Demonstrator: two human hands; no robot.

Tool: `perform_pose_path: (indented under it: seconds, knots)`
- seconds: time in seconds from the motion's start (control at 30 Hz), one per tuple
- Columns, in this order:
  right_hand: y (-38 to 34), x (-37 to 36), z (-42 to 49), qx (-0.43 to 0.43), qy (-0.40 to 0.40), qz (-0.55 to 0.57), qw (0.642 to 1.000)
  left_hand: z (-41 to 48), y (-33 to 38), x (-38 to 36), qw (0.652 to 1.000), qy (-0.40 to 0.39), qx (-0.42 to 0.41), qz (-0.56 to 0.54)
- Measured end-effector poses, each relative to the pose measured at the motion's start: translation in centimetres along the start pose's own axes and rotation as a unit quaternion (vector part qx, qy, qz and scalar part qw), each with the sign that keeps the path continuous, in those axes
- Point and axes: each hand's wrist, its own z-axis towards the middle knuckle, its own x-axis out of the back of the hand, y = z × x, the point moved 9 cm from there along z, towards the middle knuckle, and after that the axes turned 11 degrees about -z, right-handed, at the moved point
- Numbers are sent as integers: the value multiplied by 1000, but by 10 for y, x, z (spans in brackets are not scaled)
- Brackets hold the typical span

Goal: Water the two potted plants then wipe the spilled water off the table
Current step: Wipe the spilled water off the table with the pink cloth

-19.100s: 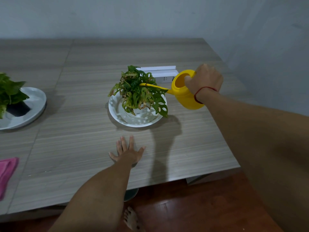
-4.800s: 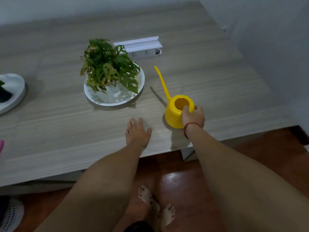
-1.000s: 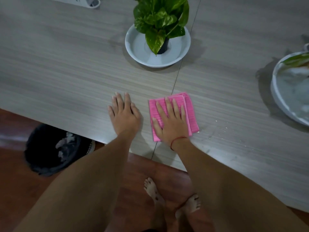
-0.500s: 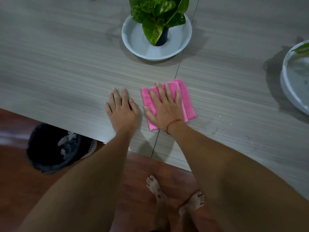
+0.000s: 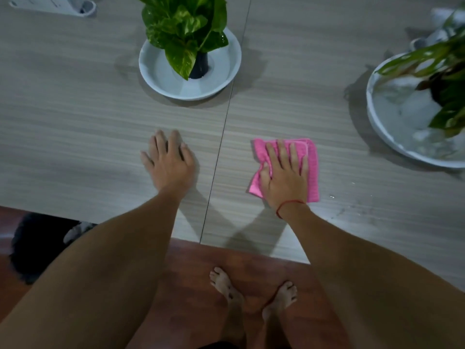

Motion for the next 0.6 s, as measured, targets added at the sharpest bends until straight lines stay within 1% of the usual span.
perform_pose_path:
  seconds: [0.13, 0.23, 0.3, 0.47, 0.53, 0.6]
  knots:
    - [-2, 3, 0, -14, 8, -8, 1000, 1, 4, 0, 1000, 9, -9, -11]
    - [-14, 1, 2, -33, -13, -2, 999, 0, 0, 1, 1000, 16, 2, -10]
    - [-28, 2, 0, -31, -25, -6, 999, -2, 3, 0, 1000, 17, 2, -9]
    - [-63, 0, -34, 69, -28, 5, 997, -24, 3, -2, 1000, 11, 8, -13]
    - [-61, -2, -50, 120, -38, -4, 992, -46, 3, -3, 1000, 7, -4, -16]
    - [-44, -4, -58, 158, -43, -19, 986, -66, 4, -1, 1000, 21, -5, -12]
